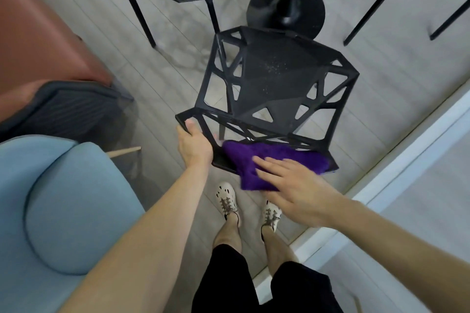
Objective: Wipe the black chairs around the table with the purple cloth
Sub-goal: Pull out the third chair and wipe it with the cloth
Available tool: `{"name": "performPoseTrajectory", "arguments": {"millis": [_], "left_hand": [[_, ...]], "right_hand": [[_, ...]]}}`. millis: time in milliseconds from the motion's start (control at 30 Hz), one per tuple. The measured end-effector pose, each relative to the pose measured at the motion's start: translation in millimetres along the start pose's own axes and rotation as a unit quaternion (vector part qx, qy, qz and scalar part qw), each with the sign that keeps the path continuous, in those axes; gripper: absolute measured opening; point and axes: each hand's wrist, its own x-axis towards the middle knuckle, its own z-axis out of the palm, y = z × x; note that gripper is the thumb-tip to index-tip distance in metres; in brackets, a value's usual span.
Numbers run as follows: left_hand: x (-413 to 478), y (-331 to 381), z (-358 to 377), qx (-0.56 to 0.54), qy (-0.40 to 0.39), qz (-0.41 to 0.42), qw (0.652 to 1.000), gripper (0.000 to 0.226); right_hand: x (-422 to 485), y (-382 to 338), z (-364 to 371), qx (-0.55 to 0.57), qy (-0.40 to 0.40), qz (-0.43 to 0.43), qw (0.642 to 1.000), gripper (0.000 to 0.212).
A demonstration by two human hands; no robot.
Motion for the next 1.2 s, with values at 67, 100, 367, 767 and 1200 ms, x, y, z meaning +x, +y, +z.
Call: {"name": "performPoseTrajectory", "arguments": {"millis": [67, 100, 367, 767, 1200], "left_hand": [[6, -5, 1, -0.011, 0.002, -0.001, 1.0, 0.046], [9, -6, 1, -0.011, 0.0, 0.0, 1.0, 0.045], [13, -12, 4, 0.022, -0.004, -0.005, 1.0, 0.055], [22, -15, 4, 0.019, 0.021, 0.013, 1.0, 0.048], [24, -3, 3, 0.038, 0.025, -0.01, 0.999, 0.052]], "right_hand": [[39, -24, 7, 0.03, 0.024, -0.007, 0.999, 0.072], [49, -29, 11, 0.049, 0.036, -0.012, 0.998, 0.068], [-64, 73, 1, 0.037, 0.056, 0.004, 0.998, 0.055], [-10, 17, 9, 0.09, 0.059, -0.024, 0.994, 0.058], [-15, 26, 11, 0.038, 0.076, 0.036, 0.996, 0.058]]}}
